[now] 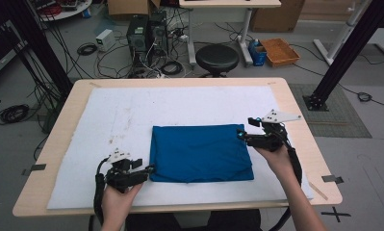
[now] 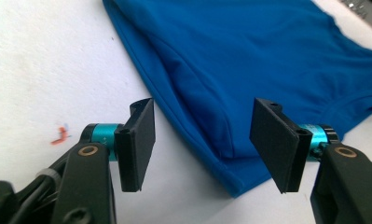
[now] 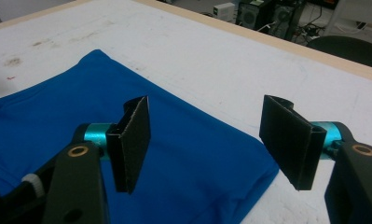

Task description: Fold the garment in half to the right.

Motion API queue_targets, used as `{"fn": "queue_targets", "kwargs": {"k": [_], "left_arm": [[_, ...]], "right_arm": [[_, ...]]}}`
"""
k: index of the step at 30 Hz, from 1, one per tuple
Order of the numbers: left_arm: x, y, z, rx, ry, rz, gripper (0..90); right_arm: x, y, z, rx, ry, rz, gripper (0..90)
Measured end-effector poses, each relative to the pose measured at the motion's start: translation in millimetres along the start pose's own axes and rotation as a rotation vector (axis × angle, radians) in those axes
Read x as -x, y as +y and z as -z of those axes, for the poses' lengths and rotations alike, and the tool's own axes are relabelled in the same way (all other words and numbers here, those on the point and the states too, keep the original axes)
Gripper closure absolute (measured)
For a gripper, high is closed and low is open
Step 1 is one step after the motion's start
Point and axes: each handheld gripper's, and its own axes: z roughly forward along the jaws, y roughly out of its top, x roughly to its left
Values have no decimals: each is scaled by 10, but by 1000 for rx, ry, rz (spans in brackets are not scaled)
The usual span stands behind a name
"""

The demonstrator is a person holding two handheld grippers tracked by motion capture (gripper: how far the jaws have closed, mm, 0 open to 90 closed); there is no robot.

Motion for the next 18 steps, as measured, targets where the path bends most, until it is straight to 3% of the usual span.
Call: {"fn": "queue_targets", "kwargs": {"k": [5, 13, 18], "left_arm": [[44, 10, -78, 1, 32, 26, 405], [159, -33, -191, -38, 115, 22, 445], [216, -63, -227, -44, 160, -35, 490]], "right_arm": [[-82, 25, -64, -7, 15, 20, 338], [-240, 142, -238, -8, 42, 42, 341], [-401, 257, -460, -26, 65, 67, 345]]}}
